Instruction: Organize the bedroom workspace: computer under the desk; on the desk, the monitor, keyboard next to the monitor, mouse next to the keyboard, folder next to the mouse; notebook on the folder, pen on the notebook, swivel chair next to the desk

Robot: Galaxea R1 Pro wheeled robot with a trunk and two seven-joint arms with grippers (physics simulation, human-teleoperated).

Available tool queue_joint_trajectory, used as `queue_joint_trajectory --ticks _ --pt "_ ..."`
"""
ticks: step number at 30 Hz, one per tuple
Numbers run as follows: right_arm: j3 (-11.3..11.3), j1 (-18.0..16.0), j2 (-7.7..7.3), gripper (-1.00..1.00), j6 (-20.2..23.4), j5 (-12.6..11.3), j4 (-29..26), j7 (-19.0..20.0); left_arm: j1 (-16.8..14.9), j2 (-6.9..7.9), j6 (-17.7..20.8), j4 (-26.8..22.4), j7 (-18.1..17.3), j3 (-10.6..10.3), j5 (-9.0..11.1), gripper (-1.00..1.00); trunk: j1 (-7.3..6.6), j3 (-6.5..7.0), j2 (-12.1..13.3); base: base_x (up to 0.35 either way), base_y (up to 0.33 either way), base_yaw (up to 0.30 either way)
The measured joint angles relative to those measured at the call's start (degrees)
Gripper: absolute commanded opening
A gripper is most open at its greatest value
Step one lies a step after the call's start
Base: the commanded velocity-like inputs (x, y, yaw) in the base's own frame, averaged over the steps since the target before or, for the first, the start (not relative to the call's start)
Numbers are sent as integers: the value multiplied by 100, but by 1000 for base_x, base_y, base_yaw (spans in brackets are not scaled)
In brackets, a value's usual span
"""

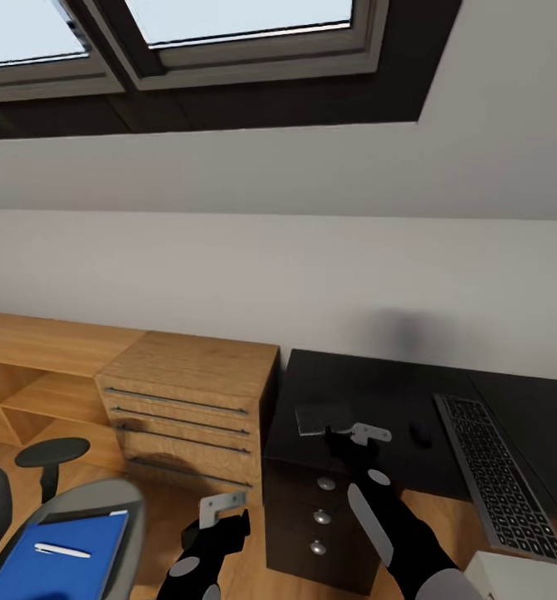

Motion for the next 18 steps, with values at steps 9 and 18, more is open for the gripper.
queue_joint_trajectory --ticks 9,18 --pt "1 0 1 100 -8 0 5 7 0 6 1 -1 8 39 -5 100 -1 0 -1 277 -151 0" --pt "-8 0 0 100 -8 -1 8 0 -2 10 1 4 26 51 -5 100 -1 0 -1 319 -7 0"
